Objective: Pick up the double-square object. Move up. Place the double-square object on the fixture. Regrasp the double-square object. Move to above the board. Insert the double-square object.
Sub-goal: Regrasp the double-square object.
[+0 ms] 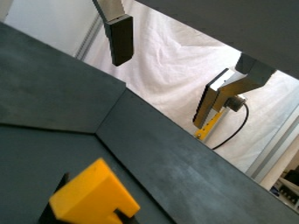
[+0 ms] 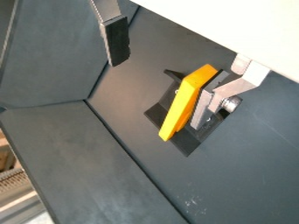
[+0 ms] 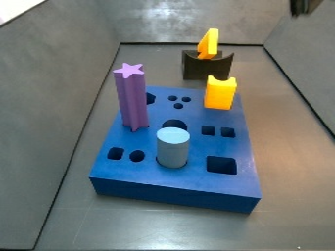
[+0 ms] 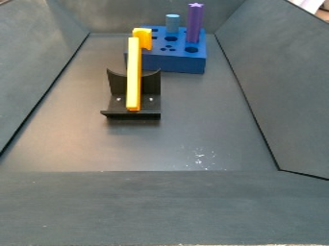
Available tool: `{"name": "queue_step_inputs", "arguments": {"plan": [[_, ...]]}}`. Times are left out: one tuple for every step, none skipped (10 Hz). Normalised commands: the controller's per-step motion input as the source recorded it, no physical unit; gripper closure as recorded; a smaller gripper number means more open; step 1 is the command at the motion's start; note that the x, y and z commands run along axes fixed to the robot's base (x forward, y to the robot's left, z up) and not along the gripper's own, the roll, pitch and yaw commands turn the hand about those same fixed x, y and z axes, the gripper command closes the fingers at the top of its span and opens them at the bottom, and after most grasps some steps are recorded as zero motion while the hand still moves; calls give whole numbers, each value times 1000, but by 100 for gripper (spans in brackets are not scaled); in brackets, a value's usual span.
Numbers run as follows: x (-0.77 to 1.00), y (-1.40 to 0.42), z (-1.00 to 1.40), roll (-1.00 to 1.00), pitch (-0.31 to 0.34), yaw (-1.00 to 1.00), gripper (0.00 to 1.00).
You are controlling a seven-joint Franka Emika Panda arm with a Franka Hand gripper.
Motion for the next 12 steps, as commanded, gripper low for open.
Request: {"name": "queue_step_inputs", "arguments": {"plan": [[67, 32, -1000, 110, -139, 82, 0], [71, 29, -1000, 91, -146, 54, 0], [75, 28, -1000, 73, -143, 6, 0], [79, 27, -1000, 66, -138, -22, 0], [80, 24, -1000, 57, -114, -48, 0], [83, 24, -1000, 50, -103, -60, 0], [80, 19, -955, 46, -72, -70, 0], [66, 14, -782, 49, -47, -71, 0], [59, 7, -615, 46, -27, -67, 0], [56, 4, -397, 45, 2, -53, 0], [59, 3, -239, 41, 19, -37, 0], [0, 0, 0, 0, 0, 0, 100]]}}
